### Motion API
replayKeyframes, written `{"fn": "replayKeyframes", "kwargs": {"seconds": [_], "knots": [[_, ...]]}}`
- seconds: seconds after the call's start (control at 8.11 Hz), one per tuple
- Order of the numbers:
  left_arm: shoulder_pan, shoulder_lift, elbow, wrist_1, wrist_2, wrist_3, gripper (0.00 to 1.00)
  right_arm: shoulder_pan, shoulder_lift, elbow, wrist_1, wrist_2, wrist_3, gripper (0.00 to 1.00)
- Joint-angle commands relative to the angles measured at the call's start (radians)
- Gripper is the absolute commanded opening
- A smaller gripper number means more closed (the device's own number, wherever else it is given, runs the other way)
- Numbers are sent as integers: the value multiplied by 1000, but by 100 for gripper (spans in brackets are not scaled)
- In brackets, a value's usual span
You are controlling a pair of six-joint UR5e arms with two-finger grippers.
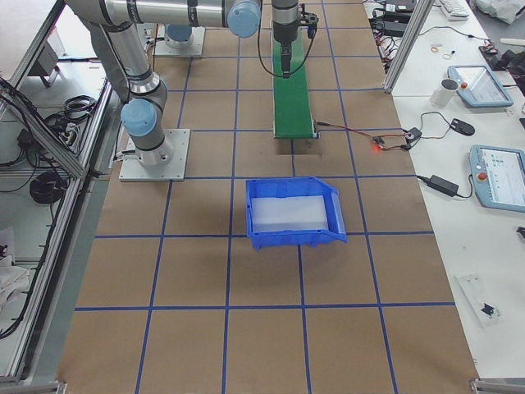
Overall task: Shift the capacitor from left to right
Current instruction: 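Carry the capacitor with the left gripper onto the conveyor's near end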
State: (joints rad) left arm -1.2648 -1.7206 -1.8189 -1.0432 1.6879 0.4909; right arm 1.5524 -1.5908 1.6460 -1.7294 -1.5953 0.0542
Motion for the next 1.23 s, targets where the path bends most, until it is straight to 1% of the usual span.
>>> {"fn": "replayKeyframes", "kwargs": {"seconds": [0.0, 0.12, 0.25, 0.49, 0.74, 1.11], "knots": [[-50, -37, 6, 6, -13, -206, 0, 0, 0, 0, 1, 0, -1, 100], [-64, -54, 6, 5, -22, -268, 0, 0, 0, 0, 2, 0, -2, 100], [-68, -82, 6, 6, -51, -344, 0, 0, 0, 0, 2, 0, -1, 100], [-80, -131, 6, 8, -54, -470, 0, 0, 0, 0, 4, -2, -1, 100], [-96, -177, 6, 14, -53, -506, 0, 0, 0, 0, 4, -3, -1, 100], [-116, -186, 6, 35, -51, -500, 0, 0, 0, 2, 4, -3, -1, 100]]}}
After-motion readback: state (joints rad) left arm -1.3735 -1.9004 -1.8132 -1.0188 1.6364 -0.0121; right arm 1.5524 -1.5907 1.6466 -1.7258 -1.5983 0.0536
